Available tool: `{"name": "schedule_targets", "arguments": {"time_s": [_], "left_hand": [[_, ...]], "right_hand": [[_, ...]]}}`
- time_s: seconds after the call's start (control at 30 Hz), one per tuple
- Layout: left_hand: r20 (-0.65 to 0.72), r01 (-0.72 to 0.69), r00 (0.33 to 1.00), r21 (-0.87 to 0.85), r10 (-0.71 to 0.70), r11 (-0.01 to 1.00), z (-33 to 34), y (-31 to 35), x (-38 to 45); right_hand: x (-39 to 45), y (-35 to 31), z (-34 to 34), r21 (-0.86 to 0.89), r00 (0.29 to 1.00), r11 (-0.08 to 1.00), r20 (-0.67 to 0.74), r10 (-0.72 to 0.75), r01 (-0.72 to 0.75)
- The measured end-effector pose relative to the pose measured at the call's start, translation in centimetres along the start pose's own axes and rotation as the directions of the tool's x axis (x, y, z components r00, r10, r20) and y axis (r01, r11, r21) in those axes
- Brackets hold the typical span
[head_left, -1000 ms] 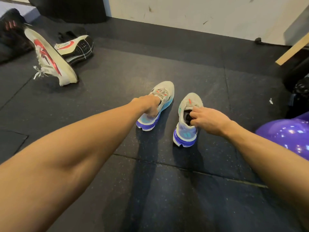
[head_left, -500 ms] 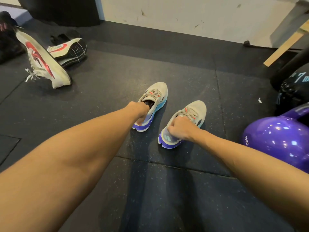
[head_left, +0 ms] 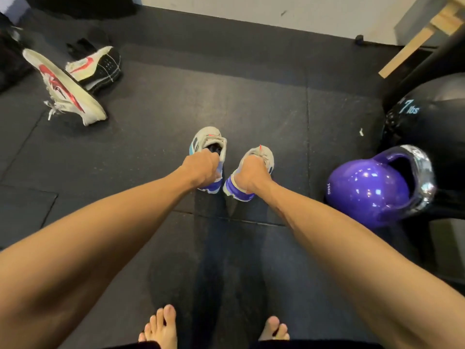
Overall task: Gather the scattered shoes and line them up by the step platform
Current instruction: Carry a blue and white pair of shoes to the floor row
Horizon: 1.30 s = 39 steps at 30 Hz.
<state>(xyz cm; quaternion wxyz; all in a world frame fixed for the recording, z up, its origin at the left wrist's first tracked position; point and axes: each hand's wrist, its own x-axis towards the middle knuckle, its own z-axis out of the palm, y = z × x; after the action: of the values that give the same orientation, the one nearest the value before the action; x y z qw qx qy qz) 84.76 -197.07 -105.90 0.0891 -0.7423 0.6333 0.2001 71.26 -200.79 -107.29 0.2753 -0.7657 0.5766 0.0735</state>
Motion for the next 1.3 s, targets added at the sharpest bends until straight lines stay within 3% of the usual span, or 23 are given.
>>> {"name": "schedule_targets", "arguments": {"time_s": [0.13,0.3,0.47,0.63,0.8,0.97,1.13,1.3], "left_hand": [[-0.048,0.045,0.998,-0.077,-0.049,0.996,-11.6,2.2,-5.6],[-0.056,0.085,0.994,-0.12,-0.092,0.989,-31.2,4.8,-15.1],[-0.094,0.156,0.981,-0.143,-0.17,0.977,-48.7,6.1,-27.6],[-0.264,0.147,0.943,-0.219,-0.204,0.965,-61.4,3.3,-39.8],[-0.443,0.168,0.858,-0.236,-0.26,0.957,-67.5,1.2,-49.1],[-0.617,0.152,0.73,-0.275,-0.296,0.949,-69.3,-0.3,-58.6],[-0.678,0.287,0.644,-0.217,-0.356,0.933,-67.9,-2.1,-66.9],[-0.624,0.51,0.511,-0.333,-0.591,0.793,-65.4,-4.8,-74.8]], "right_hand": [[-5.6,-3.3,-10.5,0.049,0.988,0.99,0.071,-0.136,0.133],[-16.0,-10.4,-29.0,0.024,0.943,0.949,0.105,-0.316,0.316],[-29.2,-19.1,-46.0,0.038,0.917,0.917,0.021,-0.399,0.398],[-37.9,-26.1,-55.7,0.177,0.881,0.863,-0.083,-0.466,0.473],[-43.6,-33.1,-60.4,0.18,0.773,0.772,-0.348,-0.53,0.61],[-50.1,-39.8,-61.6,0.009,0.574,0.653,-0.487,-0.659,0.757],[-55.4,-45.1,-59.7,-0.067,0.467,0.541,-0.422,-0.777,0.838],[-59.5,-50.3,-56.5,-0.064,0.334,0.372,-0.323,-0.886,0.926]]}}
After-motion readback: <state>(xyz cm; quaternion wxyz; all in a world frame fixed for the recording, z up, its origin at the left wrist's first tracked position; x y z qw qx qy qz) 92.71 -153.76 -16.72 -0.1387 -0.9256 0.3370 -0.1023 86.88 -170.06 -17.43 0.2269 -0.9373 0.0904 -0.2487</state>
